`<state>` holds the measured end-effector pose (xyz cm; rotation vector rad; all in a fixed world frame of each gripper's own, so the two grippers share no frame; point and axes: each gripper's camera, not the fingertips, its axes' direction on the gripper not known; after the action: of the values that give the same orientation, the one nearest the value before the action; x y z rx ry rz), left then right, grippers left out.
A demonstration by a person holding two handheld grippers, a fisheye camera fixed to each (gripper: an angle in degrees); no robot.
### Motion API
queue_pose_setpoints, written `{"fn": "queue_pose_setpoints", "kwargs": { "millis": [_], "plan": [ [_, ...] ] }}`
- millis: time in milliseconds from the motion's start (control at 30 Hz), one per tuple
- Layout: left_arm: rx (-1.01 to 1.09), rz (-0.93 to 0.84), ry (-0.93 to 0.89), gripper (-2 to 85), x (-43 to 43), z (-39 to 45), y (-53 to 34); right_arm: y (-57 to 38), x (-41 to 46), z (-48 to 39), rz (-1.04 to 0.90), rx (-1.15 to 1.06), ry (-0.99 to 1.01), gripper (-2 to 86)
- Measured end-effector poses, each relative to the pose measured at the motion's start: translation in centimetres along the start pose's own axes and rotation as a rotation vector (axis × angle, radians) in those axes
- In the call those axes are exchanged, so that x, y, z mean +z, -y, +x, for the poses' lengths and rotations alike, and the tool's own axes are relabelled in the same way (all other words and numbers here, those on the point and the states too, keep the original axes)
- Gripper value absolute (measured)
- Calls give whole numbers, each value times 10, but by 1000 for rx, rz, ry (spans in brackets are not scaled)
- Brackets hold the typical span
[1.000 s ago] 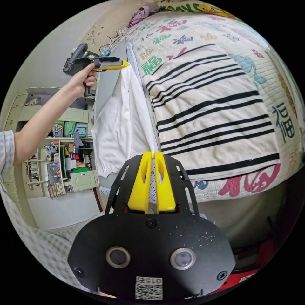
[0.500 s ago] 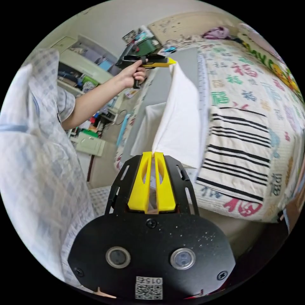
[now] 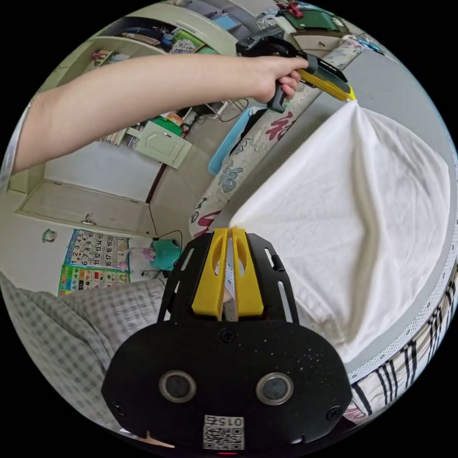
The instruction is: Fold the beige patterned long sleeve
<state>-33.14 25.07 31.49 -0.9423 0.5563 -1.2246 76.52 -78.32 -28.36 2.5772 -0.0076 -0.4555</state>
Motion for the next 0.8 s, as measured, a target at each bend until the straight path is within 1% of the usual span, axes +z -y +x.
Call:
{"fn": "queue_pose_setpoints", "kwargs": {
  "millis": [100, 167, 267, 300, 367, 433, 533, 633, 667, 700, 767, 800],
  "plan": [
    [-19, 16, 23, 6, -11, -19, -4, 6, 53, 26, -89, 46, -31, 5],
    [-43, 28, -35, 26, -21, -34, -9, 6, 81, 41, -130, 72, -49, 5],
    [-32, 15, -120, 66, -29, -42, -12, 4, 112, 62, -140, 117, -74, 6],
    [-25, 10, -126, 68, -30, -42, -12, 4, 123, 70, -153, 144, -71, 7],
    [-2, -15, -81, 65, -31, -44, -12, 5, 132, 75, -179, 155, -39, 6],
    [-10, -28, -50, 61, -32, -47, -13, 5, 136, 67, -165, 85, 39, 5],
    [-44, 12, -9, 57, -45, -57, -26, -2, 140, 61, -164, 36, 32, 9],
    [-78, 50, 3, 58, -66, -66, -55, -22, 124, 91, -71, 87, -53, 24],
    [-79, 61, 1, 59, -75, -66, -71, -31, 121, 110, -54, 127, -121, 38],
    [-78, 62, -2, 60, -78, -66, -79, -39, 123, 131, -72, 153, -206, 49],
    [-82, 15, -36, 66, -82, -63, -115, -47, 136, 158, -141, 167, -302, 59],
    [-83, -4, -47, 68, -80, -61, -123, -49, 145, 171, -174, 161, -308, 65]
  ]
}}
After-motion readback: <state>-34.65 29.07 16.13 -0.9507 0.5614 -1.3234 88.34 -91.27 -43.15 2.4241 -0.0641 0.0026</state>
